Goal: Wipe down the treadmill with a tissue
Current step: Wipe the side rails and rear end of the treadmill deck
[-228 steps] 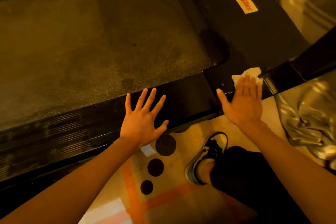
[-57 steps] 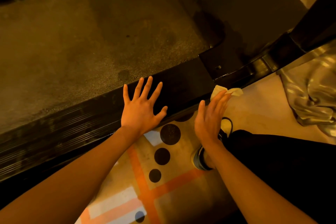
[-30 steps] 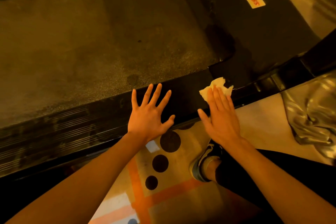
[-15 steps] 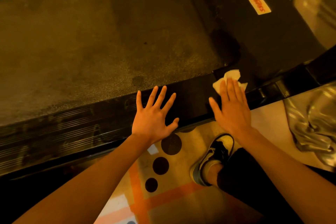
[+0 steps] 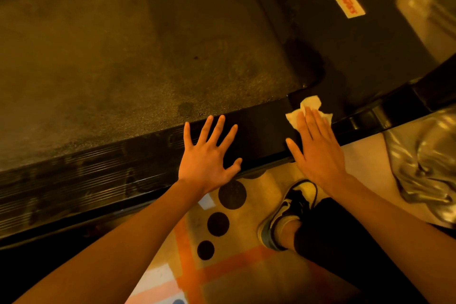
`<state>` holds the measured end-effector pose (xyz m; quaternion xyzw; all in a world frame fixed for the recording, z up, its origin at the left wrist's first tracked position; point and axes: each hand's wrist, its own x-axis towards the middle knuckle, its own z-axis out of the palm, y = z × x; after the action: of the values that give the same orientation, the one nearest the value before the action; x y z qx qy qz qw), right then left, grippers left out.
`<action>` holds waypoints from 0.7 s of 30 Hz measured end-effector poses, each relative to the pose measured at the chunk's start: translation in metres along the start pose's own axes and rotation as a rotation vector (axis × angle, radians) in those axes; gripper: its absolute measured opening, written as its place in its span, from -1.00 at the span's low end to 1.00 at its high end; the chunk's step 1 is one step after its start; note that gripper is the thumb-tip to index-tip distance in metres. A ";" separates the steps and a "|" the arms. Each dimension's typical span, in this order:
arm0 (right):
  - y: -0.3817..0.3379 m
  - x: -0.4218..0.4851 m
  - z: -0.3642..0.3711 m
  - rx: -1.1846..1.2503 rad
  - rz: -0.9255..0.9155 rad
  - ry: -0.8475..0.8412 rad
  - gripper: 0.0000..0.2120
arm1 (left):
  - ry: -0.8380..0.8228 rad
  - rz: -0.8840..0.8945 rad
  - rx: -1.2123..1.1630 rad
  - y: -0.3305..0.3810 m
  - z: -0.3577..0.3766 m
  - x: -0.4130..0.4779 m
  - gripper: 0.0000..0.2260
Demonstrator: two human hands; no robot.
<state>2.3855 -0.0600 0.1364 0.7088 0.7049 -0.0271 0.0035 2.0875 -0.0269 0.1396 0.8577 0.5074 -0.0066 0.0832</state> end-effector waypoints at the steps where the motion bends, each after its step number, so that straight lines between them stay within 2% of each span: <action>1: 0.010 -0.012 0.001 0.013 0.042 0.016 -0.21 | 0.004 0.003 0.001 0.001 0.000 0.001 -0.29; 5: 0.020 -0.018 0.007 0.189 0.332 0.100 -0.16 | 0.011 0.002 0.010 0.000 0.002 0.002 -0.29; 7: -0.007 -0.019 0.011 0.249 0.378 0.116 -0.19 | 0.000 -0.002 0.012 0.000 0.002 0.002 -0.29; 10: -0.065 -0.041 0.023 0.287 0.278 0.162 -0.25 | 0.001 -0.007 0.014 0.000 0.002 0.001 -0.29; 13: -0.116 -0.059 0.031 0.431 0.112 0.197 -0.28 | -0.001 -0.010 0.014 0.001 0.001 0.001 -0.29; 15: -0.121 -0.063 0.034 0.388 -0.045 0.180 -0.30 | -0.003 -0.014 0.012 0.001 0.002 0.001 -0.29; 16: -0.112 -0.062 0.035 0.333 -0.063 0.173 -0.30 | -0.004 -0.014 0.013 0.001 0.002 0.001 -0.30; 19: -0.078 -0.053 0.031 0.279 0.175 0.196 -0.29 | -0.001 -0.010 0.006 0.002 0.002 0.000 -0.30; 21: -0.076 -0.047 0.027 0.316 0.209 0.209 -0.30 | -0.009 -0.012 0.000 0.002 0.001 0.000 -0.30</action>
<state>2.3079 -0.1076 0.1136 0.7688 0.6109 -0.0631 -0.1779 2.0893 -0.0283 0.1391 0.8547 0.5120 -0.0108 0.0856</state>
